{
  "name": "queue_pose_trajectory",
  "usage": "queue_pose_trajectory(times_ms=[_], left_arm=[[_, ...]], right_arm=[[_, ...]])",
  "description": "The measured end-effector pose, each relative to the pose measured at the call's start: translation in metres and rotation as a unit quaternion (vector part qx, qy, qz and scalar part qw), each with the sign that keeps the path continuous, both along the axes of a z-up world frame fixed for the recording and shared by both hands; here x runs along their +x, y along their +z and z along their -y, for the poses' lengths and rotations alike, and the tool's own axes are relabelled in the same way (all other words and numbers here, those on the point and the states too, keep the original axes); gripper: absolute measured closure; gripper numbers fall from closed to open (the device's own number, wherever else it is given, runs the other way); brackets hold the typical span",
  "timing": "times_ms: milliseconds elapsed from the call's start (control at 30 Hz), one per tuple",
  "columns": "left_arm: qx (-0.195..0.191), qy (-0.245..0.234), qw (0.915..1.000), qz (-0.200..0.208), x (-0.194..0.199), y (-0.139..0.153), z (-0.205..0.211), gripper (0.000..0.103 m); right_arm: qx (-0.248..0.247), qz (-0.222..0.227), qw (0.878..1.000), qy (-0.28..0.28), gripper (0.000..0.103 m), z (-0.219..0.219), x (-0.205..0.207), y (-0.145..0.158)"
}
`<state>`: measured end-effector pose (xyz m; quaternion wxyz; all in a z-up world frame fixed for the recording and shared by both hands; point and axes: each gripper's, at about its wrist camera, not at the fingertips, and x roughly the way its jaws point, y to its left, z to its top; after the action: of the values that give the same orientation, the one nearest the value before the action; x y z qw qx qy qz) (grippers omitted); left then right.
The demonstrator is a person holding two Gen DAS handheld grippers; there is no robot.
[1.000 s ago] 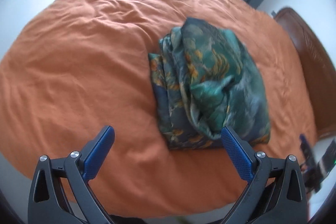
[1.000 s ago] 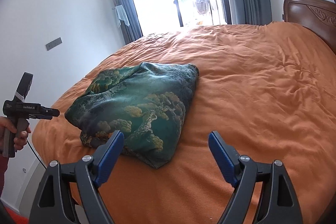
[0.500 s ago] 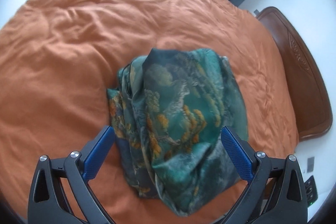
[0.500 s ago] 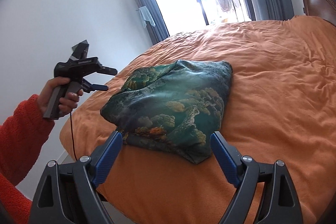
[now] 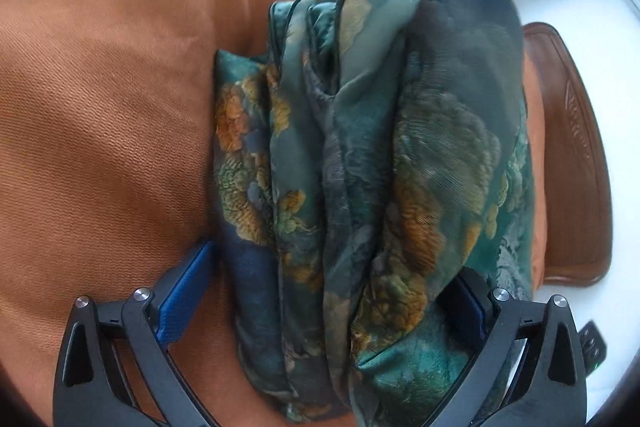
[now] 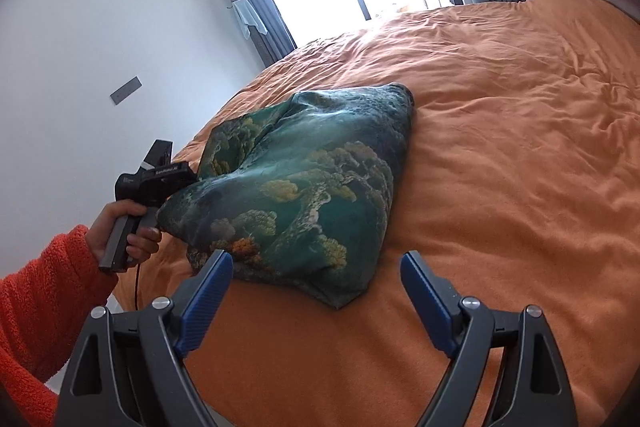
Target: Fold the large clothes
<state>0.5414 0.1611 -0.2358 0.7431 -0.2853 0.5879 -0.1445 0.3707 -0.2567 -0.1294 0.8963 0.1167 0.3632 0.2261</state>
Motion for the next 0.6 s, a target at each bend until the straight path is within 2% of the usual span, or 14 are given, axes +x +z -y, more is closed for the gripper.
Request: queue_pose_trajectory(times_ms=[133, 200, 333, 400, 433, 467, 533, 600], left_arm=[[0.006, -0.008, 0.9999, 0.008, 0.000, -0.003, 0.001, 0.001], [0.006, -0.010, 0.9999, 0.011, -0.001, -0.002, 0.002, 0.001], [-0.001, -0.009, 0.9999, 0.008, 0.001, -0.001, 0.005, 0.002], [-0.019, -0.004, 0.9998, -0.002, 0.002, -0.006, 0.010, 0.005], [-0.025, -0.002, 0.9997, -0.005, 0.001, -0.005, 0.011, 0.013], [-0.017, -0.001, 0.9999, 0.001, -0.001, 0.001, 0.014, 0.024], [0.015, -0.007, 0.9997, 0.017, -0.006, 0.017, 0.021, 0.038], [0.043, -0.014, 0.9985, 0.031, -0.012, 0.032, 0.029, 0.047]], right_arm=[[0.017, -0.025, 0.999, 0.014, 0.015, 0.016, 0.054, -0.014], [0.048, -0.062, 0.997, 0.021, 0.015, 0.024, 0.089, -0.032], [0.105, -0.137, 0.984, 0.052, 0.015, 0.020, 0.143, -0.072], [0.124, -0.158, 0.977, 0.076, 0.015, 0.006, 0.160, -0.088], [0.137, -0.162, 0.974, 0.080, 0.013, 0.002, 0.165, -0.092], [0.131, -0.163, 0.975, 0.073, 0.014, -0.005, 0.169, -0.093], [0.078, -0.145, 0.983, 0.079, 0.016, -0.020, 0.168, -0.084], [-0.007, -0.089, 0.992, 0.094, 0.022, -0.041, 0.157, -0.064]])
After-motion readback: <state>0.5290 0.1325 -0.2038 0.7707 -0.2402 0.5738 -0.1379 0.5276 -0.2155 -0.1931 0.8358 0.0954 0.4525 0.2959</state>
